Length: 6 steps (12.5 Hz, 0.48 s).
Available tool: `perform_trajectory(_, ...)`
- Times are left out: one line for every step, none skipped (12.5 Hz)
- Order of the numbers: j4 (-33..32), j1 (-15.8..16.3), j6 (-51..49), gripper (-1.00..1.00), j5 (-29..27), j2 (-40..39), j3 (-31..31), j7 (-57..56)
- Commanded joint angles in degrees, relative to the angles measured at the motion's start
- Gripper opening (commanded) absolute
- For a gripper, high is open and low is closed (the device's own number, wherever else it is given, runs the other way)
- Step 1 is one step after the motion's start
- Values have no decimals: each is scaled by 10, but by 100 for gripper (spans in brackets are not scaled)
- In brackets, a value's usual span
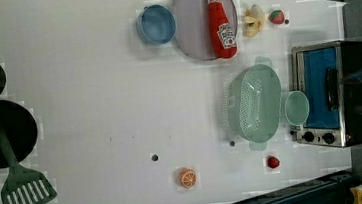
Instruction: Drag strainer left to right.
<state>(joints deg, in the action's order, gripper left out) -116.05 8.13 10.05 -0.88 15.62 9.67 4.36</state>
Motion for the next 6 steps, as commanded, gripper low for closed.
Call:
perform_trajectory(21,-17,-68,100,29,29,8,-41)
perform_trajectory(26,-17,-68,100,40,33,8,-41)
perform_trajectory(27,-17,-68,100,51,34,7,-41)
perform_trajectory(26,-17,-69,100,52,34,7,-41)
perform_trajectory(25,-17,-69,100,52,34,5,-41)
perform_trajectory(25,-17,-69,100,52,34,5,-41)
